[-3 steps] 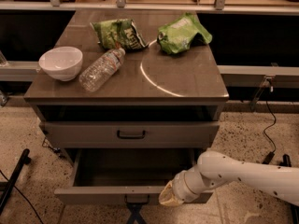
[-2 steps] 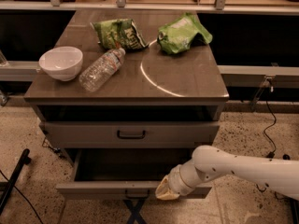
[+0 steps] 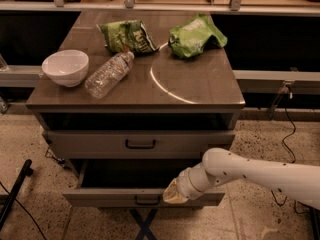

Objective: Close middle drawer

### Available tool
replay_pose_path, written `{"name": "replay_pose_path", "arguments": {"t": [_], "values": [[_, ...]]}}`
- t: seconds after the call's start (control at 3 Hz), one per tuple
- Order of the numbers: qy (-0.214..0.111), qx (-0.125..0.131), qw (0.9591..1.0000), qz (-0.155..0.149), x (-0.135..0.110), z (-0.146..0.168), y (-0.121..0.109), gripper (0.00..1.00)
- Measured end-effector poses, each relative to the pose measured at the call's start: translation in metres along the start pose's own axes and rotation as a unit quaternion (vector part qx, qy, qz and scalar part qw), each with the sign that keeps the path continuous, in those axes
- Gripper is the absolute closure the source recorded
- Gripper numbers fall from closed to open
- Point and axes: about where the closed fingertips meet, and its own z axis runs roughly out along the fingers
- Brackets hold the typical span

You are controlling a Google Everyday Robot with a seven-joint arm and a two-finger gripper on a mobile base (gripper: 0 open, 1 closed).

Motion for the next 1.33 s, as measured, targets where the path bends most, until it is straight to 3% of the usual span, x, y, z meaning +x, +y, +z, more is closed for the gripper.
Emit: {"name": "replay_pose_path", "arguments": {"t": [0.67, 1.33], "values": [[0.003, 0.02, 0.9994, 0.029, 0.024, -0.021, 0.013, 1.0], [-0.044, 0.016, 0.9968, 0.065, 0.044, -0.009, 0.009, 1.0]]}}
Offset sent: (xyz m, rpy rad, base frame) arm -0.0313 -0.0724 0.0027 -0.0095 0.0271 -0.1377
